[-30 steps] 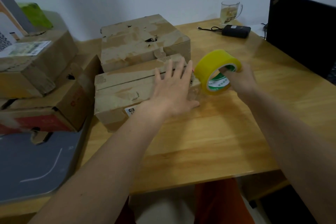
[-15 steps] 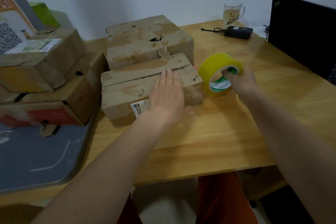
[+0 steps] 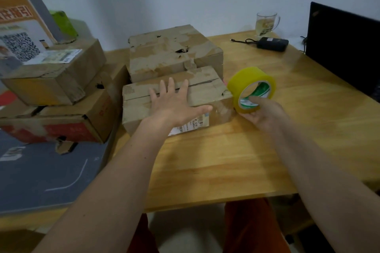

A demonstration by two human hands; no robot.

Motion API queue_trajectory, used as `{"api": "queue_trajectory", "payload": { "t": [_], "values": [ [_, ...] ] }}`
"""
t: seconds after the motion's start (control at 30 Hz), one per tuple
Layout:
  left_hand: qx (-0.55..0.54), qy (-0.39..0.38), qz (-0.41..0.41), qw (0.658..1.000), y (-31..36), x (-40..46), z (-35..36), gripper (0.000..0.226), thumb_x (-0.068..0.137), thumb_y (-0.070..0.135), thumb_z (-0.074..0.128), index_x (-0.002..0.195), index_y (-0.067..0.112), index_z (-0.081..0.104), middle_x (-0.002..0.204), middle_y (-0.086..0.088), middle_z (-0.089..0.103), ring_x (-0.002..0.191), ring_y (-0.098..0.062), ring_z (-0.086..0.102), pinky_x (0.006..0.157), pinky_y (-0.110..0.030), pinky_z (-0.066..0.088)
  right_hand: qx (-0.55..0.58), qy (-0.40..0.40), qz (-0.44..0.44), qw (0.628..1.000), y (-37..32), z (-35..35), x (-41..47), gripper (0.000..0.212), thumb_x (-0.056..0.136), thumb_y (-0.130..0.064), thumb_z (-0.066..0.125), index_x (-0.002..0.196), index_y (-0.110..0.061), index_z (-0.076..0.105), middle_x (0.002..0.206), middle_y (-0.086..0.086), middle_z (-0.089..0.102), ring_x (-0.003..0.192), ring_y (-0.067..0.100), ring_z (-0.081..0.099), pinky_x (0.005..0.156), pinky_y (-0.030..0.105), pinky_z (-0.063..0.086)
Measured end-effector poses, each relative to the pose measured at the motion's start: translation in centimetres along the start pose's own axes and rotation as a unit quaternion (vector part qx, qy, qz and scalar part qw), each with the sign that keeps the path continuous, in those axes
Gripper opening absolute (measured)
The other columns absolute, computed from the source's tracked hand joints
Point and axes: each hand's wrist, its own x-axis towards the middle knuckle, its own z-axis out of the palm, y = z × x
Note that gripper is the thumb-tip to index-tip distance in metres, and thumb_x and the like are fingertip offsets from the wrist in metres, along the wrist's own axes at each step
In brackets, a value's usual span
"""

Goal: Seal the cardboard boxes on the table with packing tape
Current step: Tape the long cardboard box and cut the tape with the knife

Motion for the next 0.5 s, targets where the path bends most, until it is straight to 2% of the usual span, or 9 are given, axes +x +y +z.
{"api": "queue_trajectory", "payload": {
  "t": [0.07, 0.17, 0.3, 0.43, 0.5],
  "values": [
    [-0.006, 0.008, 0.006, 1.000, -0.4, 0.0, 0.1, 0.121, 0.059, 0.099, 0.024, 0.158, 0.034, -0.004, 0.166, -0.009, -0.010, 0.152, -0.033, -0.012, 0.120, -0.059, -0.005, 0.073, -0.012, 0.028, 0.997, 0.9, 0.6, -0.6, 0.043, 0.093, 0.001, 0.055, 0.134, -0.007, 0.043, 0.121, 0.020, 0.054, 0.091, 0.029, 0.060, 0.079, 0.039, 0.053],
    [-0.005, 0.019, 0.016, 1.000, -0.9, -0.2, 0.4, 0.123, 0.055, 0.101, 0.022, 0.157, 0.036, -0.002, 0.167, -0.007, -0.008, 0.152, -0.031, -0.010, 0.120, -0.057, -0.005, 0.107, 0.001, 0.036, 0.994, 1.8, 1.5, -1.3, 0.045, 0.095, -0.009, 0.056, 0.138, -0.007, 0.042, 0.130, 0.022, 0.052, 0.111, 0.031, 0.056, 0.098, 0.038, 0.045],
    [-0.006, 0.025, 0.024, 0.999, -1.6, -0.4, 0.6, 0.124, 0.054, 0.102, 0.022, 0.157, 0.037, -0.002, 0.167, -0.006, -0.007, 0.153, -0.030, -0.010, 0.121, -0.056, -0.005, 0.154, -0.061, 0.087, 0.982, 2.2, 2.8, -2.4, 0.050, 0.095, -0.030, 0.056, 0.138, -0.007, 0.044, 0.130, 0.019, 0.057, 0.118, 0.028, 0.056, 0.096, 0.036, 0.044],
    [-0.016, 0.026, 0.020, 0.999, -2.7, -1.1, 0.4, 0.138, 0.037, 0.104, 0.013, 0.157, 0.037, -0.001, 0.167, -0.004, -0.007, 0.153, -0.028, -0.009, 0.121, -0.056, -0.003, 0.143, -0.066, 0.073, 0.985, 3.0, 3.9, -2.9, 0.051, 0.095, -0.037, 0.054, 0.139, -0.015, 0.047, 0.137, 0.013, 0.054, 0.126, 0.025, 0.052, 0.113, 0.040, 0.032],
    [-0.019, 0.029, 0.020, 0.999, -3.0, -1.3, 0.4, 0.140, 0.035, 0.105, 0.011, 0.157, 0.038, -0.001, 0.167, -0.004, -0.007, 0.153, -0.028, -0.010, 0.122, -0.056, -0.002, 0.117, -0.061, 0.056, 0.990, 3.3, 4.5, -3.2, 0.049, 0.094, -0.040, 0.055, 0.137, -0.018, 0.050, 0.136, 0.010, 0.056, 0.124, 0.024, 0.054, 0.114, 0.044, 0.031]
  ]
}}
